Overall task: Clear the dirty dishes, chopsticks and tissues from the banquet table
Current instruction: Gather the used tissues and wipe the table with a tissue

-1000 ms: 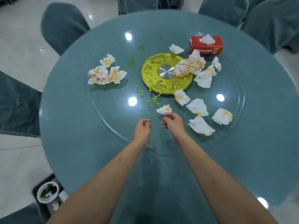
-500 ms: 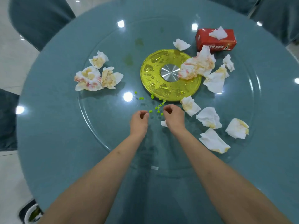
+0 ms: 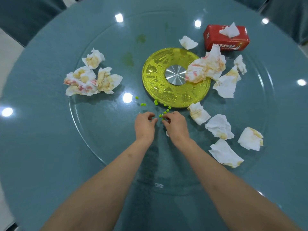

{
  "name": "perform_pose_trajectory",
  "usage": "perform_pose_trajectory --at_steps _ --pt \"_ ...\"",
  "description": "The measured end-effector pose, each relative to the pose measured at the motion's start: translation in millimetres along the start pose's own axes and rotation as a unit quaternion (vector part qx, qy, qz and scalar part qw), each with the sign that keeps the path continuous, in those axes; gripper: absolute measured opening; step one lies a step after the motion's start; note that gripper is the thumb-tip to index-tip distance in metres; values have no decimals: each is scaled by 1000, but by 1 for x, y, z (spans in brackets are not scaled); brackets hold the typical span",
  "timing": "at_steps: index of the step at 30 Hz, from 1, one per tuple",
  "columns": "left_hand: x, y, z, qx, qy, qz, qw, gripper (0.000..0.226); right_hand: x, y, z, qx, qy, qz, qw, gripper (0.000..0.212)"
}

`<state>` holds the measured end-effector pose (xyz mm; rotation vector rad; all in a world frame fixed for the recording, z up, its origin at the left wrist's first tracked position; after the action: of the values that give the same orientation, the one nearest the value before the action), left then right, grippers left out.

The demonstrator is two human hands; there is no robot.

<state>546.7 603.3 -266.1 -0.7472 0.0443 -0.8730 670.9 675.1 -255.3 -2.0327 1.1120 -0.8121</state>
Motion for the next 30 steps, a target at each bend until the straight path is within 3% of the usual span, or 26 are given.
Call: perform_pose_trajectory --at_steps 3,7,10,13,16,20,24,30 --pt "2 4 -3 -22 11 -2 1000 5 3 -1 0 7 -14 2 1000 19" --pt "7 2 -4 -24 20 5 1000 7 3 -4 -4 34 -19 -2 999 17" --pt "13 -5 -4 39 2 20 999 12 4 -4 -9 45 -13 -11 999 18" --pt "16 -7 -8 155 -88 32 983 8 5 -3 -11 32 1 -12 999 17" --pt "18 -3 -11 343 -186 21 921 12 5 -4 -10 14 18 -12 1000 14" --pt "24 -4 -7 498 -236 -5 835 16 6 -7 -8 -22 14 7 1000 10" --pt "30 -4 -3 585 -282 -40 759 17 19 -13 -16 -107 12 42 993 13" --pt "34 -1 3 645 -316 -67 692 32 48 -12 -37 -184 -39 32 982 16"
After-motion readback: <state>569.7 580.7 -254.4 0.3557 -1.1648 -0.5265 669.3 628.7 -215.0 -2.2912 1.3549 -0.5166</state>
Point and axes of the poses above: each hand's wrist, its own x-axis away from the middle knuckle, its own y-axis out of the palm, z = x × y, the point moved 3 cm from there along -x, towards the middle knuckle
